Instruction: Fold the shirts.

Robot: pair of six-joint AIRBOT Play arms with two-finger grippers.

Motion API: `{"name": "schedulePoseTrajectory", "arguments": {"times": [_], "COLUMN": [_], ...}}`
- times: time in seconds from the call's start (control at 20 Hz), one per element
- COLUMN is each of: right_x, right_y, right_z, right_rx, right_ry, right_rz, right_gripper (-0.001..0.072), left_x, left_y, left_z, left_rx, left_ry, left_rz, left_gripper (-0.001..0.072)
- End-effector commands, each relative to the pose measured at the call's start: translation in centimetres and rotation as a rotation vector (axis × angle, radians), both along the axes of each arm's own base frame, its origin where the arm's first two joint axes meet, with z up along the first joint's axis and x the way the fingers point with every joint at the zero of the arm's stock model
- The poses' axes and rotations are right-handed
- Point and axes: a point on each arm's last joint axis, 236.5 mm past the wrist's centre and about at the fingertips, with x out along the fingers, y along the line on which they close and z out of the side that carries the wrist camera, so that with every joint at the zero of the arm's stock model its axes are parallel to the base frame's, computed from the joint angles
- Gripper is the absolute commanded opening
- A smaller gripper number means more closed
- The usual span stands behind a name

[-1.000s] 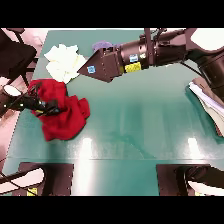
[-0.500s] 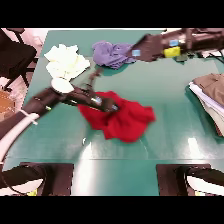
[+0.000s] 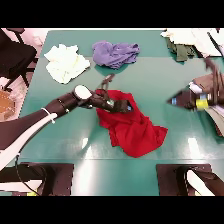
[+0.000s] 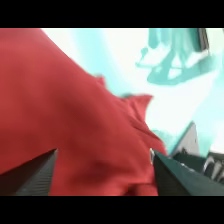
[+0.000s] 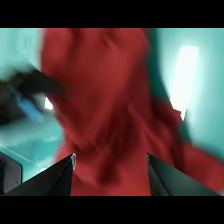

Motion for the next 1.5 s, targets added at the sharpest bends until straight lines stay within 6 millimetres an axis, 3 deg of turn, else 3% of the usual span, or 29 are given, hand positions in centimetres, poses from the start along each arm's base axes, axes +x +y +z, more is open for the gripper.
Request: {"name": "schedulePoseTrajectory", "arguments": {"times": [0.0, 0.15, 0.25, 0.3, 0.35, 0.45, 0.6, 0.75, 0.9, 0.95, 1.05, 1.1, 1.3, 1.45], "right_x": [-6.6, -7.6, -7.1, -6.9, -6.6, -5.9, -4.2, -3.8, -3.9, -3.9, -3.2, -2.6, -0.6, -0.4], "right_y": [-1.4, -1.6, -2.2, -2.8, -3.3, -4.7, -6.3, -3.2, 0.6, 1.1, 1.4, 1.1, -0.9, -1.6], "right_z": [-7.1, -10.5, -12.4, -13.3, -14.0, -14.9, -15.6, -16.8, -17.9, -18.2, -18.2, -17.7, -13.9, -11.5], "right_rx": [0.057, 0.063, 0.057, 0.042, 0.032, -0.005, -0.042, 0.007, 0.013, 0.0, -0.023, -0.03, -0.045, -0.052], "right_ry": [0.193, 0.223, 0.257, 0.29, 0.325, 0.378, 0.424, 0.48, 0.496, 0.489, 0.444, 0.408, 0.242, 0.164], "right_rz": [-0.153, -0.232, -0.248, -0.257, -0.251, -0.214, -0.18, -0.076, 0.023, 0.044, 0.044, 0.029, -0.051, -0.078], "right_gripper": [0.0524, 0.0525, 0.0525, 0.0531, 0.0588, 0.0588, 0.0589, 0.0588, 0.0569, 0.045, 0.0118, 0.0019, 0.0019, 0.0019], "left_x": [3.4, 6.3, 7.2, 7.0, 6.3, 4.9, 4.3, 5.1, 5.9, 5.9, 6.9, 7.9, 12.7, 13.9], "left_y": [5.4, 10.3, 12.4, 13.3, 14.1, 15.3, 15.4, 15.8, 17.8, 18.2, 19.0, 19.2, 18.9, 16.3], "left_z": [-0.1, 0.9, 1.6, 1.3, 0.5, -1.0, -1.3, -1.4, -2.8, -3.2, -3.7, -3.9, -5.3, -7.5], "left_rx": [-0.004, -0.001, 0.012, 0.046, 0.105, 0.195, 0.21, 0.228, 0.327, 0.354, 0.389, 0.393, 0.317, 0.209], "left_ry": [0.067, 0.057, 0.033, 0.026, 0.028, 0.049, 0.063, 0.034, 0.017, 0.008, -0.029, -0.057, -0.101, -0.045], "left_rz": [0.068, 0.156, 0.187, 0.177, 0.156, 0.107, 0.082, 0.108, 0.143, 0.139, 0.155, 0.185, 0.348, 0.352], "left_gripper": [0.0702, 0.0702, 0.0702, 0.0702, 0.0702, 0.0702, 0.0702, 0.0702, 0.0702, 0.0702, 0.0702, 0.0702, 0.0701, 0.0701]}}
